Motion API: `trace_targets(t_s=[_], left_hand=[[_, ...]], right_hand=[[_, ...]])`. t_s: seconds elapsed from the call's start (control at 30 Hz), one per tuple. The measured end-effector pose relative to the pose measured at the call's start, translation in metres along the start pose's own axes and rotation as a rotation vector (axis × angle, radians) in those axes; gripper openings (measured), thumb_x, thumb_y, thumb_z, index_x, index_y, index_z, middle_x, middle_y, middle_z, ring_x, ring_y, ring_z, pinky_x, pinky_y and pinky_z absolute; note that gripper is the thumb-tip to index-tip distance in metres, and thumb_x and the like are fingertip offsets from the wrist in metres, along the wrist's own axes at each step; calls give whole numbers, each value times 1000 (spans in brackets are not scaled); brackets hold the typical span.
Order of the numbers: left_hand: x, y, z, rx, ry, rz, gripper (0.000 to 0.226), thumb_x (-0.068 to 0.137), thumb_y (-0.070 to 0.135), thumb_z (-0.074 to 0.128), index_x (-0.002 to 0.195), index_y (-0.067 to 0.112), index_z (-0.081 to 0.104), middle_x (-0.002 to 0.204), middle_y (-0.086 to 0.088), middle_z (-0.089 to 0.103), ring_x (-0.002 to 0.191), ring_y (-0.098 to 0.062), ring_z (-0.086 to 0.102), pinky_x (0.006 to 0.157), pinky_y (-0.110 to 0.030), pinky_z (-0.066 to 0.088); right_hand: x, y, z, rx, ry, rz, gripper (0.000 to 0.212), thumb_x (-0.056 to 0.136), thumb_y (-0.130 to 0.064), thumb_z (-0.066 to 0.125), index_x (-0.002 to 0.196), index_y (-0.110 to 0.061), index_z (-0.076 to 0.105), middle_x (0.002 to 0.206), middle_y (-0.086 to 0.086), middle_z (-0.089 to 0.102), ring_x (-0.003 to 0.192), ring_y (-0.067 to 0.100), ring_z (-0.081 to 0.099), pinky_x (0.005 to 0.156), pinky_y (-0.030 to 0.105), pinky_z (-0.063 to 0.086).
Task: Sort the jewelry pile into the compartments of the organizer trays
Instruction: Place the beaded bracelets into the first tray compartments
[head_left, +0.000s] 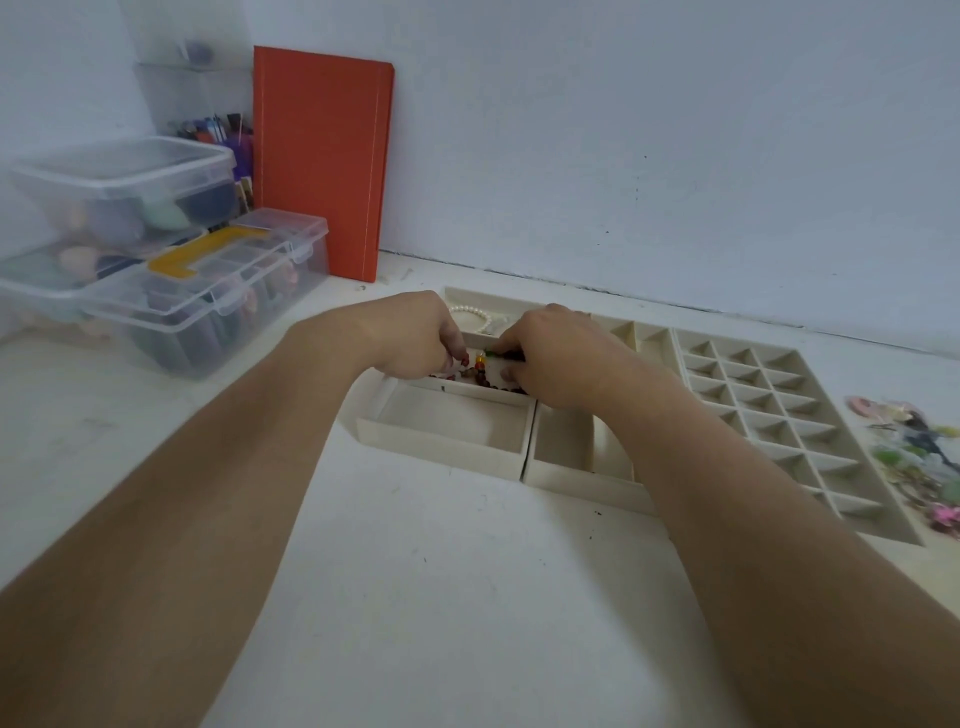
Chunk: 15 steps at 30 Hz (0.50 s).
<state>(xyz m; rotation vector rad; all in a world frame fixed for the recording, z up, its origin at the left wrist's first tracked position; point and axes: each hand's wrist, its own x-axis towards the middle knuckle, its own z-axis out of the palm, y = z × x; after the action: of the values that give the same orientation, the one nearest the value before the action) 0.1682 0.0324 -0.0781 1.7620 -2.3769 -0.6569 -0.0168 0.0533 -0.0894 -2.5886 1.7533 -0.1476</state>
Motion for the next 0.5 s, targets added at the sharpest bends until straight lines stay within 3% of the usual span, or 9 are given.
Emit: trace_targets(t_s=[0.07, 0.2, 0.33, 0.5], left_hand=[[0, 1, 2, 14, 13, 1, 28, 96, 11, 60, 115, 25, 75, 104, 6, 67, 104, -18, 64, 94, -29, 51], [-3, 3, 4, 55, 47, 12, 40, 92, -1, 53, 113, 25, 75, 108, 3, 70, 103, -21, 65, 91, -34, 54], [-3, 4, 5, 89, 81, 14, 35, 92, 1, 62, 113, 25, 75, 105, 6, 65, 104, -18, 63, 86, -28, 50], [1, 1, 11, 95, 130, 17, 27, 90, 5, 67, 100, 28, 75, 100, 6, 66, 96, -19, 64, 77, -27, 49]], right_hand=[[-1, 0, 0, -22, 9, 5, 27, 97, -27, 56, 120, -27, 71, 98, 3, 60, 101, 22, 46, 80, 30, 29], [0, 0, 0, 15, 22, -2, 25, 96, -27, 60, 117, -28, 73, 102, 3, 64, 114, 24, 50, 81, 31, 34], [2, -3, -1, 35, -39, -14, 24, 94, -27, 61, 110, -37, 76, 109, 0, 70, 107, 21, 57, 83, 32, 43], [2, -2, -1, 21, -44, -20, 22, 96, -30, 62, 110, -42, 74, 102, -5, 65, 105, 18, 56, 84, 30, 35]])
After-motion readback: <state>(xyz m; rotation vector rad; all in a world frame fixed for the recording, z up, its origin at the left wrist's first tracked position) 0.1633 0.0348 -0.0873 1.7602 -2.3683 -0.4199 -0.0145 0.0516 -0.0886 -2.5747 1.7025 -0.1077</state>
